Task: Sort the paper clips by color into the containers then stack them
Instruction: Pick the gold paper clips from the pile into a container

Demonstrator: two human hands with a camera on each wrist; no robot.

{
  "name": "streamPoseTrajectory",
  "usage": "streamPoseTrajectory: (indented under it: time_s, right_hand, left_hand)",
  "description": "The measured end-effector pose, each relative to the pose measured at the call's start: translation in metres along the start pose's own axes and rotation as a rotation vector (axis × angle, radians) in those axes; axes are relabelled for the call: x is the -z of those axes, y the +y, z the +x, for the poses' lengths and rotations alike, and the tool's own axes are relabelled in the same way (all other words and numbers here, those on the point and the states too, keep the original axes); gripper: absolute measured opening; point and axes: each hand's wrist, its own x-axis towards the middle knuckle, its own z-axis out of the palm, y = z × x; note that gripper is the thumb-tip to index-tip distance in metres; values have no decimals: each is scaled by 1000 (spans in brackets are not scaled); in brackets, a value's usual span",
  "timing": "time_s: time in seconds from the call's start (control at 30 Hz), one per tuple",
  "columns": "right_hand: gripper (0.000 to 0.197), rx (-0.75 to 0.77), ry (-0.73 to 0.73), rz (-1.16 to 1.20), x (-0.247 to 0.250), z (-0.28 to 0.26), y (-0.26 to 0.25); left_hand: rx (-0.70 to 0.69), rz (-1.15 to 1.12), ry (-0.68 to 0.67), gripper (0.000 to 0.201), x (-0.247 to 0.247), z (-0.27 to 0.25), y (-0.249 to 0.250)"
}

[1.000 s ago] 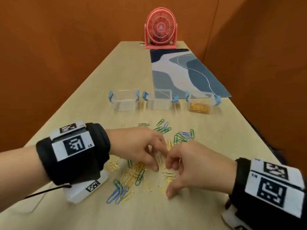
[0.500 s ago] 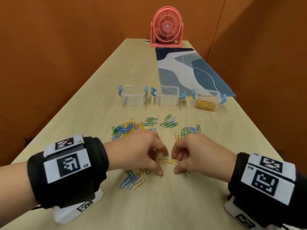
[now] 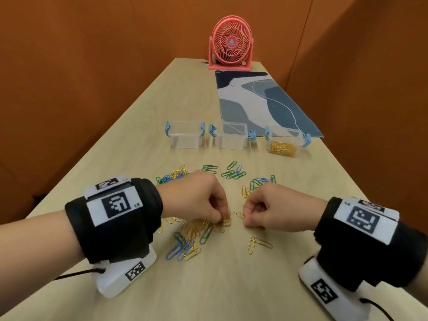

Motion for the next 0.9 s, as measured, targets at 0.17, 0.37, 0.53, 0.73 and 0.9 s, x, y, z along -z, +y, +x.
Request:
streamPoseTrajectory:
  time_s: [0.17, 0.37, 0.53, 0.73, 0.9]
  right_hand:
    - [14, -64, 39, 271, 18, -1, 15]
    - [6, -113, 57, 902, 30, -4, 18]
    - [13, -167, 104, 964, 35, -2, 22]
    - [25, -220, 134, 956, 37, -2, 28]
    - [23, -210, 133, 841, 35, -6, 30]
  left_hand:
    - [226, -606, -81, 7, 19, 3, -12]
    - [321, -1128, -194, 13, 36, 16, -15]
    - [365, -1343, -193, 22, 32, 28, -12]
    - [364, -1220, -202, 25, 27, 38, 0]
    - [405, -924, -85, 42, 21, 53, 8]
